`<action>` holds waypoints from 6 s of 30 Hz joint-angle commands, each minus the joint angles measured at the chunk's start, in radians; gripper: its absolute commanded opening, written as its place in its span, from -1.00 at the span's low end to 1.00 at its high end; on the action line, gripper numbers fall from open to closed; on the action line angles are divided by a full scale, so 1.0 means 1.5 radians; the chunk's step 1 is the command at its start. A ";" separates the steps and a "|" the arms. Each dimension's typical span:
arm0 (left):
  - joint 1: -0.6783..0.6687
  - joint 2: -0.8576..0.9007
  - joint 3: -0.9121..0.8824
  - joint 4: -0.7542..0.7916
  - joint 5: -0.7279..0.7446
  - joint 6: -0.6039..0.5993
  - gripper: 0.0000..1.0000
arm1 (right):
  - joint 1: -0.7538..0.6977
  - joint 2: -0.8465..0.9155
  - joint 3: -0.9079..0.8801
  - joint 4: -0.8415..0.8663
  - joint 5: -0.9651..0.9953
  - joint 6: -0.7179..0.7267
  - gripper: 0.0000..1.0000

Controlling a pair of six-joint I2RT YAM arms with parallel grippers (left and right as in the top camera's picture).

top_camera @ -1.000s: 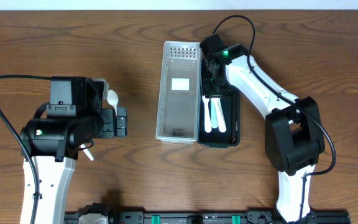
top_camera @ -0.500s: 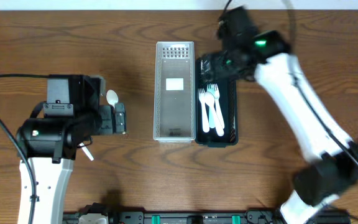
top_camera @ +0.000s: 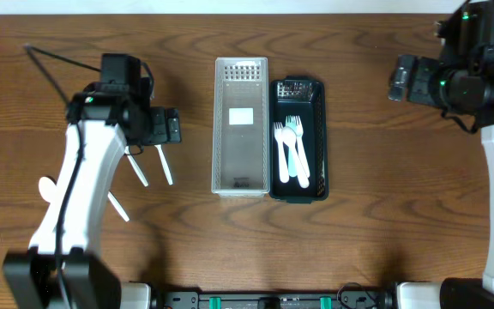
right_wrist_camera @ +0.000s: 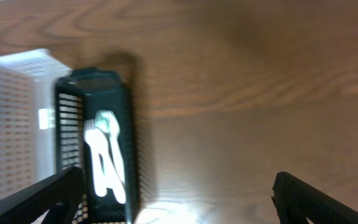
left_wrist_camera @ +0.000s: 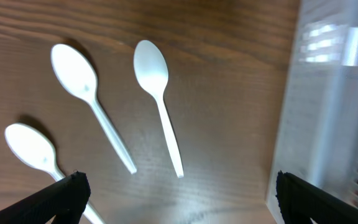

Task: Pack container

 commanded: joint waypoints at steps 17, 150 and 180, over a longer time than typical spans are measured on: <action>0.062 0.239 -0.036 0.079 0.069 -0.037 0.96 | -0.016 0.024 -0.061 -0.008 -0.001 -0.056 0.98; 0.207 0.196 -0.009 0.056 0.082 -0.064 0.82 | -0.015 0.024 -0.061 -0.022 -0.006 -0.072 0.98; 0.182 0.272 -0.011 0.085 0.036 -0.051 0.80 | -0.015 0.024 -0.061 -0.049 -0.006 -0.074 0.98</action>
